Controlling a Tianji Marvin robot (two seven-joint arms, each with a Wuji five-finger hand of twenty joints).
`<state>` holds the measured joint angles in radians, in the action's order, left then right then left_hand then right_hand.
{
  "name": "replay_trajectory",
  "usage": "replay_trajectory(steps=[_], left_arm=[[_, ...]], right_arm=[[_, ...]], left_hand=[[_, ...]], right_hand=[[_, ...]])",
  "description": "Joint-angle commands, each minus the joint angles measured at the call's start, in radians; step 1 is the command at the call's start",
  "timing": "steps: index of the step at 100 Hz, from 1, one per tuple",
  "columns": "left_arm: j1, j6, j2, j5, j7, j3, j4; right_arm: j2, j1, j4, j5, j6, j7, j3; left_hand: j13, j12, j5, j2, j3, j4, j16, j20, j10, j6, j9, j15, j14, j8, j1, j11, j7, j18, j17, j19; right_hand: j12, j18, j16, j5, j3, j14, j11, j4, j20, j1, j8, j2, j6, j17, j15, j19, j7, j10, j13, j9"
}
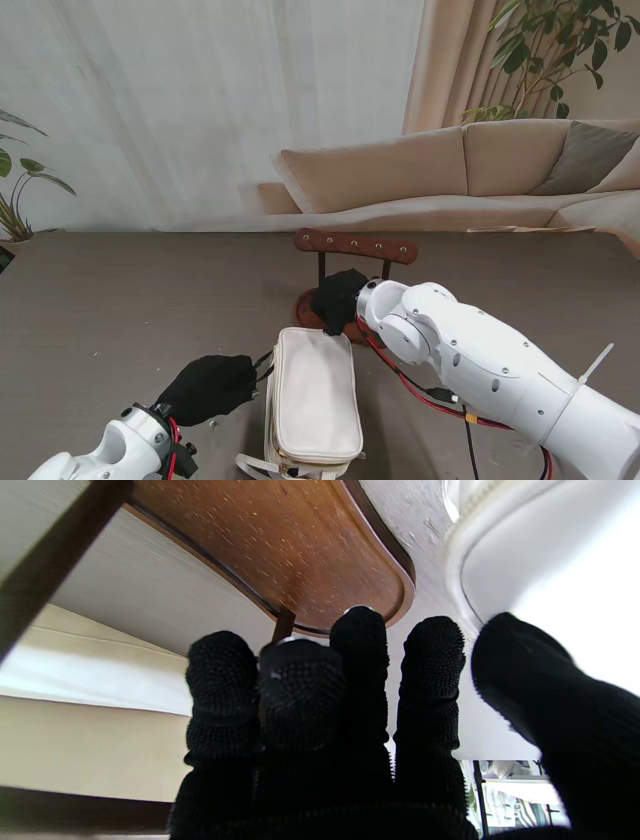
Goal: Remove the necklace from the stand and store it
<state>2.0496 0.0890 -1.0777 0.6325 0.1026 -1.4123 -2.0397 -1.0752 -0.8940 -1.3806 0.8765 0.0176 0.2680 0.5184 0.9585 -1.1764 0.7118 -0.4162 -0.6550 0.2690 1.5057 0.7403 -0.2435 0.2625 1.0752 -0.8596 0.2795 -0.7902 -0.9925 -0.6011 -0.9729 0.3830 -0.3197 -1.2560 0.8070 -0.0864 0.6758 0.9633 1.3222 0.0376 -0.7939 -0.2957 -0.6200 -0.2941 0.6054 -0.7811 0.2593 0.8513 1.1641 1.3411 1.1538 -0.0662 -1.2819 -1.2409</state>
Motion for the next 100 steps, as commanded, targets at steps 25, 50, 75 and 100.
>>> replay_trajectory(steps=[25,50,75,100], left_arm=[[-0.037,-0.023,0.003,-0.014,0.049,-0.017,0.019],[-0.062,-0.042,0.004,-0.036,0.054,0.017,0.045],[-0.099,-0.048,0.005,-0.058,0.053,0.061,0.078],[-0.181,-0.082,0.006,-0.082,0.061,0.133,0.136]], right_arm=[[0.019,-0.054,-0.033,0.039,0.007,0.018,0.053],[0.017,-0.09,-0.034,0.042,0.006,-0.019,0.101],[0.024,-0.099,-0.036,-0.003,0.025,0.029,0.118],[0.04,-0.097,-0.035,-0.064,0.05,0.119,0.126]], left_hand=[[-0.003,0.01,0.029,0.019,-0.004,-0.043,0.004,-0.001,0.001,-0.042,0.0,0.007,0.005,-0.031,-0.039,-0.003,-0.086,-0.001,0.024,0.009],[-0.001,0.012,0.028,0.02,-0.004,-0.042,0.003,-0.001,0.0,-0.04,-0.001,0.01,0.009,-0.03,-0.038,-0.002,-0.086,0.0,0.024,0.01],[-0.001,0.013,0.028,0.02,-0.005,-0.042,0.002,-0.001,-0.002,-0.038,-0.001,0.01,0.009,-0.03,-0.039,-0.003,-0.086,0.0,0.025,0.01],[0.004,0.014,0.031,0.018,-0.006,-0.042,0.001,-0.002,-0.002,-0.037,0.002,0.01,0.011,-0.03,-0.037,-0.005,-0.087,0.006,0.02,0.01]], right_hand=[[0.009,0.002,-0.011,-0.031,0.059,0.008,-0.016,0.046,-0.02,-0.045,0.005,0.018,0.025,-0.105,-0.032,0.052,0.005,0.008,-0.038,0.014],[-0.173,-0.053,-0.045,-0.288,-0.235,-0.051,0.119,0.196,-0.029,0.191,-0.108,0.366,-0.141,-0.201,-0.238,0.019,-0.354,0.058,0.042,0.203],[-0.227,-0.063,-0.051,-0.286,-0.43,-0.067,0.147,0.2,-0.031,0.274,-0.129,0.49,-0.145,-0.231,-0.266,0.005,-0.368,0.083,0.075,0.237],[-0.224,-0.06,-0.046,-0.233,-0.582,-0.071,0.136,0.219,-0.038,0.352,-0.123,0.597,-0.15,-0.256,-0.253,-0.005,-0.356,0.087,0.1,0.262]])
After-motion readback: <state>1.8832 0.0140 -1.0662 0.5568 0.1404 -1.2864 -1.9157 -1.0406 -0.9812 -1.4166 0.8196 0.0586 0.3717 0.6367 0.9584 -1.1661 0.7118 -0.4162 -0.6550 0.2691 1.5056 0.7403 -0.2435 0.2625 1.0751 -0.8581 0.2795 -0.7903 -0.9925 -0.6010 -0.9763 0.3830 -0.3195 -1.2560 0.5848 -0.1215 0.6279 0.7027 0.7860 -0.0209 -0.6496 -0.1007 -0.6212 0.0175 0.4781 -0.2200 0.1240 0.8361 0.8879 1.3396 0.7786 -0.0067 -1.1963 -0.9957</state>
